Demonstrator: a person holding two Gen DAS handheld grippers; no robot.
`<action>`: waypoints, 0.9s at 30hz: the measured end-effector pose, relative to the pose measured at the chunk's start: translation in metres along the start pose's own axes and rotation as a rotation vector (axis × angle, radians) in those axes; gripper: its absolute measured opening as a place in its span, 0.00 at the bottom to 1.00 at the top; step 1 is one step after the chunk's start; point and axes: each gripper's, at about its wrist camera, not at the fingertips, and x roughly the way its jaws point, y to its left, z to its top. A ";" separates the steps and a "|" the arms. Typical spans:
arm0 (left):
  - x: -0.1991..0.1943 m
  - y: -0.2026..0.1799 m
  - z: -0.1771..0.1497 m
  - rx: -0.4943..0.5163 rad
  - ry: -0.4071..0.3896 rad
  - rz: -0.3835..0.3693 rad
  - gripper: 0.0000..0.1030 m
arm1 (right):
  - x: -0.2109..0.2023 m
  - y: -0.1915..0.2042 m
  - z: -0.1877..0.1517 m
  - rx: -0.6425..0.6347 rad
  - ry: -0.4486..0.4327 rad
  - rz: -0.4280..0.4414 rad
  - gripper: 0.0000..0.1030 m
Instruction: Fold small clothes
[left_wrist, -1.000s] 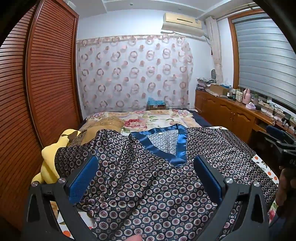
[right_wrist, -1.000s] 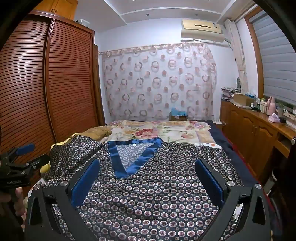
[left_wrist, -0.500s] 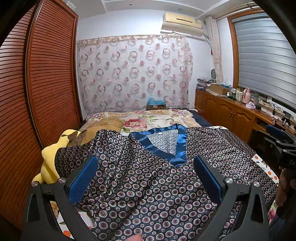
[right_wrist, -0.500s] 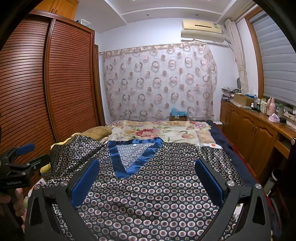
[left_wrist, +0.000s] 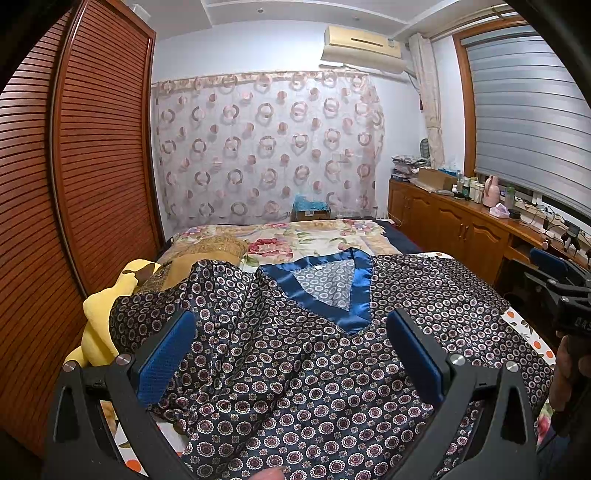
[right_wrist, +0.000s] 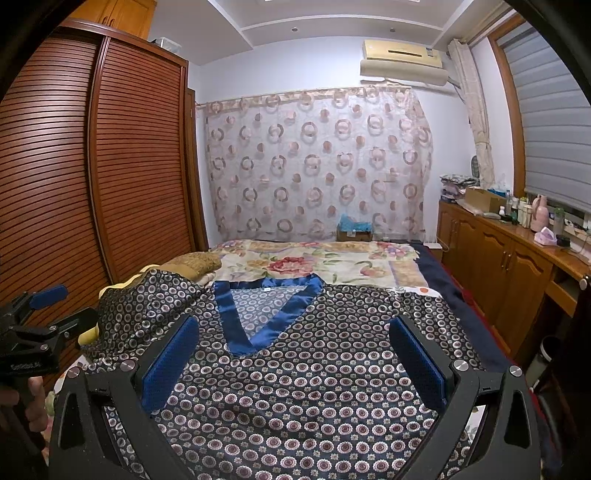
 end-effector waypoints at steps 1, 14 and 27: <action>0.000 0.000 0.000 0.000 -0.001 0.000 1.00 | 0.000 0.000 -0.001 0.001 0.000 0.002 1.00; 0.000 0.000 0.000 0.000 -0.002 0.001 1.00 | 0.000 0.001 -0.001 0.005 -0.002 0.003 1.00; -0.001 -0.001 0.000 0.000 -0.003 0.000 1.00 | -0.001 -0.001 -0.001 0.009 -0.003 0.003 1.00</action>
